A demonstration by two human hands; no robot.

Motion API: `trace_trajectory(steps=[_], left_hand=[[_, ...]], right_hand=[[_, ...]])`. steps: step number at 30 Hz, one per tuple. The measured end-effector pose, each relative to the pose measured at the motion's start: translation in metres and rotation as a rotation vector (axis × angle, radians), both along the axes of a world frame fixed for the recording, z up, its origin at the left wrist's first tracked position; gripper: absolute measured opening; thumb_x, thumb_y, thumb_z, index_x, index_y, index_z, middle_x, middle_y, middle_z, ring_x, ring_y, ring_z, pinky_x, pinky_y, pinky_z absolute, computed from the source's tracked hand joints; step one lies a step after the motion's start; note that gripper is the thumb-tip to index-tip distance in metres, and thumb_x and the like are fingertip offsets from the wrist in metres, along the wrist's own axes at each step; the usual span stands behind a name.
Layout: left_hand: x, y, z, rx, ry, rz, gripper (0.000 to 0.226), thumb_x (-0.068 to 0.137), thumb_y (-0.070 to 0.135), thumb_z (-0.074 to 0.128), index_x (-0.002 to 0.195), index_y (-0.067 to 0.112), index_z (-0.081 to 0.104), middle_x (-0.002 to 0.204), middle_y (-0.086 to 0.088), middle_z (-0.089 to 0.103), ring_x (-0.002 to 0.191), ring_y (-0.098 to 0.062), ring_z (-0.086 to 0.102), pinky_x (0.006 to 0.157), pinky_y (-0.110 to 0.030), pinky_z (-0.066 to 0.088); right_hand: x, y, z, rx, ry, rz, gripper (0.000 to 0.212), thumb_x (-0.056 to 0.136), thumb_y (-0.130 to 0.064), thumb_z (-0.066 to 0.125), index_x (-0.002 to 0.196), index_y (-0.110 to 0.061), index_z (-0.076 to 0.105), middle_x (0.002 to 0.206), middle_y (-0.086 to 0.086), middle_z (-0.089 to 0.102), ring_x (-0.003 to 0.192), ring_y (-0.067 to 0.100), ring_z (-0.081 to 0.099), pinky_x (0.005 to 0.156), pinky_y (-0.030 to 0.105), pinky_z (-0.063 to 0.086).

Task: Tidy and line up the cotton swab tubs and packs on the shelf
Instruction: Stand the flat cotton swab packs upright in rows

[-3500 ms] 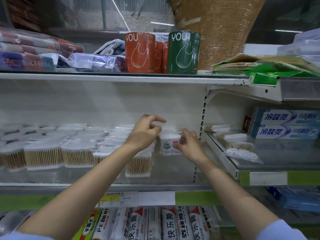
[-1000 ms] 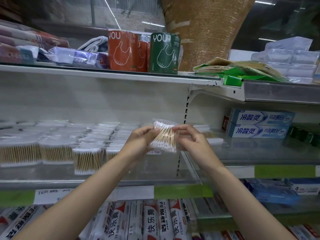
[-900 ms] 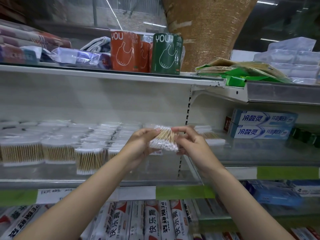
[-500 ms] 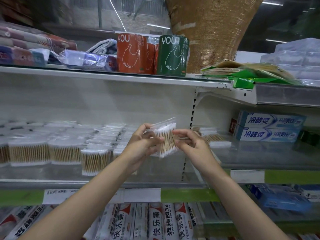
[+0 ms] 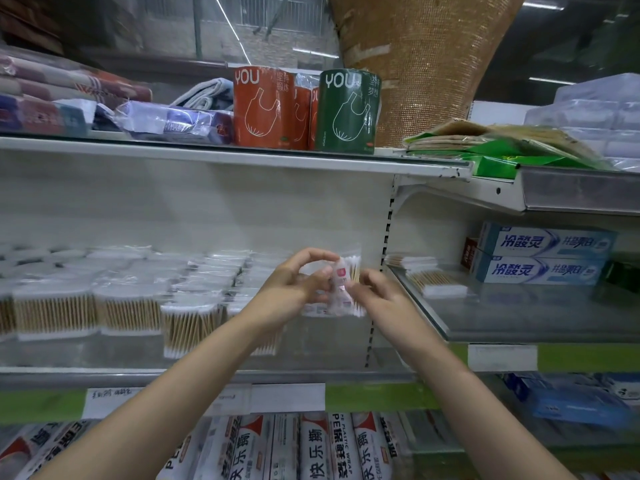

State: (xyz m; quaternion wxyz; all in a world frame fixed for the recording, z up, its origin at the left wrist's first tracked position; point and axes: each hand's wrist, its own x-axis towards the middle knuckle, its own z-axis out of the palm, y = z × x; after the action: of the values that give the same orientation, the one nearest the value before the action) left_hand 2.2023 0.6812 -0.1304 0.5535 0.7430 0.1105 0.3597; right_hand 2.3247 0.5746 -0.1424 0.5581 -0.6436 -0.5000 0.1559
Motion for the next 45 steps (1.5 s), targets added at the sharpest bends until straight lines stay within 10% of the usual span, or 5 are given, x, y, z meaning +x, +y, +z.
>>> trace_trajectory(steps=[16, 29, 34, 38, 45], left_hand=[[0.012, 0.027, 0.012, 0.728, 0.193, 0.427, 0.024, 0.078, 0.021, 0.074, 0.101, 0.021, 0.067, 0.087, 0.015, 0.046, 0.065, 0.0, 0.045, 0.061, -0.008, 0.034], [0.017, 0.038, 0.002, 1.103, 0.726, 0.469, 0.036, 0.093, 0.017, 0.043, 0.126, 0.024, 0.055, 0.132, 0.003, 0.054, 0.124, -0.021, 0.038, 0.1, -0.035, 0.027], [0.02, 0.037, 0.0, 1.134, 0.822, 0.48, 0.04, 0.092, 0.015, 0.045, 0.13, 0.023, 0.053, 0.135, 0.001, 0.05, 0.128, -0.022, 0.035, 0.104, -0.036, 0.025], [0.028, 0.029, 0.005, 1.128, 0.722, 0.482, 0.035, 0.093, 0.017, 0.046, 0.127, 0.022, 0.055, 0.132, 0.0, 0.051, 0.126, -0.021, 0.036, 0.102, -0.033, 0.025], [0.069, -0.011, 0.002, 0.726, 0.408, 0.203, 0.03, 0.095, 0.012, 0.044, 0.12, 0.017, 0.058, 0.12, -0.006, 0.056, 0.114, -0.022, 0.051, 0.095, -0.029, 0.039]], right_hand=[[0.012, 0.022, -0.004, 0.013, 0.01, -0.181, 0.022, 0.081, -0.027, 0.072, 0.094, -0.02, 0.056, 0.091, 0.001, 0.068, 0.084, 0.018, 0.064, 0.077, 0.035, 0.05], [0.025, 0.062, -0.035, -0.102, -0.085, -0.263, 0.026, 0.082, -0.016, 0.071, 0.076, -0.016, 0.046, 0.074, -0.001, 0.053, 0.075, 0.017, 0.052, 0.057, 0.017, 0.037], [0.02, 0.062, -0.032, -0.17, -0.161, -0.292, 0.031, 0.084, -0.017, 0.069, 0.098, -0.01, 0.041, 0.082, -0.002, 0.05, 0.083, 0.016, 0.051, 0.055, 0.01, 0.035], [0.017, 0.049, -0.015, -0.223, -0.314, -0.344, 0.04, 0.086, -0.018, 0.065, 0.117, -0.006, 0.042, 0.118, 0.01, 0.051, 0.106, 0.024, 0.053, 0.088, 0.031, 0.044], [0.048, -0.018, 0.023, -0.22, -0.488, -0.494, 0.033, 0.092, -0.017, 0.054, 0.125, -0.016, 0.05, 0.128, 0.003, 0.051, 0.114, 0.019, 0.051, 0.093, 0.03, 0.042]])
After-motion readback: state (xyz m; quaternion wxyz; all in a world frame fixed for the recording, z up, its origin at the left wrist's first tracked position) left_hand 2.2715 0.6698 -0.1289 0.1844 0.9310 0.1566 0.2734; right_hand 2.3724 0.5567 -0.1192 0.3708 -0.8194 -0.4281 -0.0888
